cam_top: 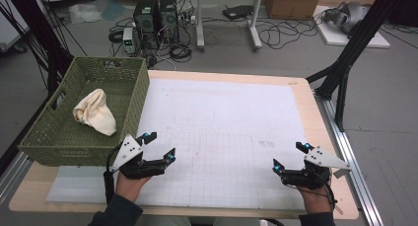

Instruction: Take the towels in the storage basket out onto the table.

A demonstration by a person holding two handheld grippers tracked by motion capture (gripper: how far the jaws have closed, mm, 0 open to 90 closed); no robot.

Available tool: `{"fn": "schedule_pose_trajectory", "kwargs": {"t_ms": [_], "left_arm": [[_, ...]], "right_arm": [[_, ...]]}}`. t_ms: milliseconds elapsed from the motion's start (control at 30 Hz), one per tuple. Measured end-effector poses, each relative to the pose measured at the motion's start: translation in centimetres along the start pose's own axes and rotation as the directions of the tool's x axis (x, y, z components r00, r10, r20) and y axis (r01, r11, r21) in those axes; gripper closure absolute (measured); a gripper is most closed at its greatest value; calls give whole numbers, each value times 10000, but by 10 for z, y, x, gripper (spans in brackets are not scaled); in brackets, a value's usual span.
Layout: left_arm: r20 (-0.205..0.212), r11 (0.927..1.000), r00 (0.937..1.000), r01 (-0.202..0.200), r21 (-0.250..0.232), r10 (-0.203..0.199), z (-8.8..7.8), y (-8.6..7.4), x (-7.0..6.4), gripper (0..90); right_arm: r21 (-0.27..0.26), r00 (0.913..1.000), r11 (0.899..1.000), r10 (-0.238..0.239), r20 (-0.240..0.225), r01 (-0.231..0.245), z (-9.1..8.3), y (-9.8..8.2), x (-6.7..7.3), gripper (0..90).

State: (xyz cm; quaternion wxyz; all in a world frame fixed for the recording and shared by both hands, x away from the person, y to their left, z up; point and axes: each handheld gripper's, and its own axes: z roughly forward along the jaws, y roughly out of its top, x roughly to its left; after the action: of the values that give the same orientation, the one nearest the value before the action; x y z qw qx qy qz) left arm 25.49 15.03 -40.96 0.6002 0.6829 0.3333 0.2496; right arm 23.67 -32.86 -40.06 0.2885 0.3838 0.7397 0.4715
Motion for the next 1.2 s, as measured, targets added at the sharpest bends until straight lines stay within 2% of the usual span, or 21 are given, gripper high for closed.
{"fn": "schedule_pose_trajectory", "kwargs": {"t_ms": [367,533,900,1000,1167,1200], "left_arm": [[75,10000,10000,-16,86,15,2,-1,0,168],[70,9999,10000,8,127,-9,3,-1,0,168],[50,10000,10000,-1,2,1,-3,5,1,169],[246,9999,9997,37,124,-40,-3,9,-1,172],[574,10000,9984,9,52,-12,-4,18,-6,172],[826,9998,9965,115,139,-126,-5,22,-6,173]], "right_arm": [[18,10000,10000,-22,-89,22,2,0,0,28],[83,9997,9999,124,-194,-122,5,-1,-1,28],[120,9993,9998,169,-347,-165,3,-1,3,28],[190,9992,9997,182,-353,-175,1,-1,4,28],[295,9991,9995,159,-395,-148,4,-2,5,28],[336,9988,9993,179,-450,-164,5,-2,4,28]]}}
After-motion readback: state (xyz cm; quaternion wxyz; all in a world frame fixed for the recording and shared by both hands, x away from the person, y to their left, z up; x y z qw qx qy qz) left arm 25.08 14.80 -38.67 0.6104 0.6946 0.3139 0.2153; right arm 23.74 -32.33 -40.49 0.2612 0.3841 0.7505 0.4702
